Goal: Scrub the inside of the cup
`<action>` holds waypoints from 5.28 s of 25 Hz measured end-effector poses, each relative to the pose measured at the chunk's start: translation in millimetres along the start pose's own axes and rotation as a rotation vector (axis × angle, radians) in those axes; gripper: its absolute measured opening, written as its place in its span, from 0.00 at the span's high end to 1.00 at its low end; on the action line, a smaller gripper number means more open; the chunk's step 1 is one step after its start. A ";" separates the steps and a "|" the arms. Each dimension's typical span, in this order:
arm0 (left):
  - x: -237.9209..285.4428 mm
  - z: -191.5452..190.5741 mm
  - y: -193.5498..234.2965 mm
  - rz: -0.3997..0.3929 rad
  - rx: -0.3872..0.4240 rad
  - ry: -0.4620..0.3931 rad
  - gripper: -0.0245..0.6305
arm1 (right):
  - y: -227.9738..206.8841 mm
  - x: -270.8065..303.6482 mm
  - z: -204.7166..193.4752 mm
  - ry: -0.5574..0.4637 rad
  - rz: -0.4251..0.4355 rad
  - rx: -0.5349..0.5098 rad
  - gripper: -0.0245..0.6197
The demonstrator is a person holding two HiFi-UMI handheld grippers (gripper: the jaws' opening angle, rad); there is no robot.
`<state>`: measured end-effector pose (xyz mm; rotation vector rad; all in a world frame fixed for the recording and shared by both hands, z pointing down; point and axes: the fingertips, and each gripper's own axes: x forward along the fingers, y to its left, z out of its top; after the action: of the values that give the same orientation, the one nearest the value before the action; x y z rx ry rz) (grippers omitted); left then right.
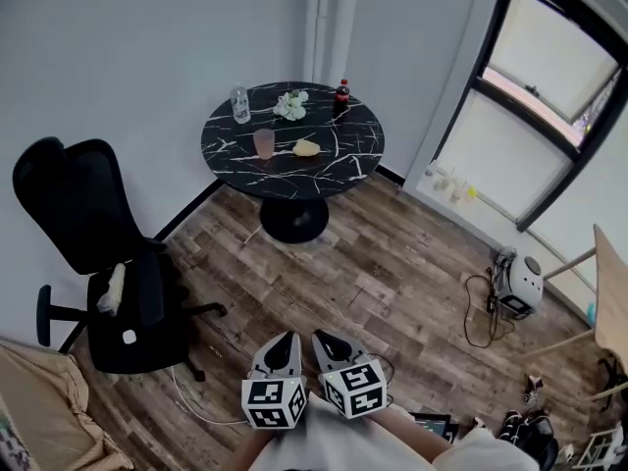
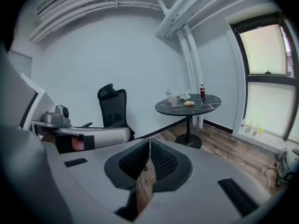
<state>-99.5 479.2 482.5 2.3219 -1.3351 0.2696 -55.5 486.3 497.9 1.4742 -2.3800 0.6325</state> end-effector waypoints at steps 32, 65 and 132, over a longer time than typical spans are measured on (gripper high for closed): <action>218.4 78.3 15.7 0.125 -0.102 0.049 0.95 | -166.0 137.5 110.0 0.040 0.200 -0.058 0.91; 266.4 94.0 21.8 0.085 -0.154 0.070 0.95 | -208.2 170.6 129.4 0.033 0.181 -0.008 0.91; 389.0 223.0 231.4 -0.133 -0.180 0.082 0.95 | -216.2 366.8 231.7 -0.012 -0.105 0.188 0.91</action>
<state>-109.4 -25.1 498.5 2.2117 -1.1127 0.1918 -25.4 2.7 507.6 1.6706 -2.2868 0.8436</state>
